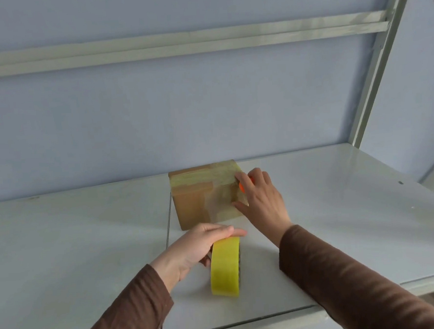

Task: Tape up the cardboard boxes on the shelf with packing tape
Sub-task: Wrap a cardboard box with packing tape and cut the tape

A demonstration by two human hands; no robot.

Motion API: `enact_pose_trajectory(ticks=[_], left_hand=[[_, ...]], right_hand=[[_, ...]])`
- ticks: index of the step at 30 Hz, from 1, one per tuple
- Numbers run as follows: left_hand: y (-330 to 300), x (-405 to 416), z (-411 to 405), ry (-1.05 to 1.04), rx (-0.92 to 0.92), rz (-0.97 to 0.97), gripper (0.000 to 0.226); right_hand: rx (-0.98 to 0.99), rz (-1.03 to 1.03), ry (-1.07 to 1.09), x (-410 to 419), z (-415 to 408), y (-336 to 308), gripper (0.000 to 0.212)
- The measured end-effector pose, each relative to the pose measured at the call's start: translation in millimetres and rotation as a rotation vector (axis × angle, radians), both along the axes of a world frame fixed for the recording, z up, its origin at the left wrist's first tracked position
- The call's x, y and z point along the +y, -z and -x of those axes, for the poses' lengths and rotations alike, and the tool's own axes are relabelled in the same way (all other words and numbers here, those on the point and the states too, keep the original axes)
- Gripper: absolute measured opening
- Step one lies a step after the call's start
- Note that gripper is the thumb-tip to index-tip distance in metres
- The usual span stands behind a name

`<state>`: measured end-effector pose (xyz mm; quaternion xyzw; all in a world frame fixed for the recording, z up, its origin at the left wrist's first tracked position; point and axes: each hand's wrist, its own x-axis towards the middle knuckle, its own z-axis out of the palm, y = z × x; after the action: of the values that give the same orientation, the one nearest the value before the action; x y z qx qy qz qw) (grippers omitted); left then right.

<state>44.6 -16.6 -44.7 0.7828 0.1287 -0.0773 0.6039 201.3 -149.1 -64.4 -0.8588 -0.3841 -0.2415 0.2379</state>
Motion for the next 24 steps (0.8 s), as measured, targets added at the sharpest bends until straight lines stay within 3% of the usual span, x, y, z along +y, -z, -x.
enact_pose_trajectory(ticks=[3, 6, 9, 12, 16, 21, 24], left_hand=[[3, 8, 0, -0.035, -0.119, -0.086, 0.023], [-2, 8, -4, -0.122, -0.215, -0.003, 0.031], [-16, 4, -15, -0.171, -0.236, 0.072, 0.032], [-32, 2, -35, -0.146, -0.231, -0.007, 0.037], [-63, 20, -65, -0.129, -0.277, -0.092, 0.022], [-89, 42, -108, -0.052, -0.306, -0.32, 0.02], [-89, 53, -129, -0.077, -0.306, -0.309, 0.022]], right_hand=[[0.193, -0.352, -0.081, -14, 6, -1, 0.042], [0.468, -0.629, -0.233, -34, 24, -11, 0.021], [0.741, -0.607, -0.565, -53, 67, -10, 0.041], [0.851, -0.485, -0.676, -65, 99, -9, 0.058], [0.922, -0.647, -0.542, -73, 103, -21, 0.046], [1.027, -0.64, -0.475, -75, 107, -29, 0.02], [1.118, -0.636, -0.353, -70, 98, -34, 0.012]])
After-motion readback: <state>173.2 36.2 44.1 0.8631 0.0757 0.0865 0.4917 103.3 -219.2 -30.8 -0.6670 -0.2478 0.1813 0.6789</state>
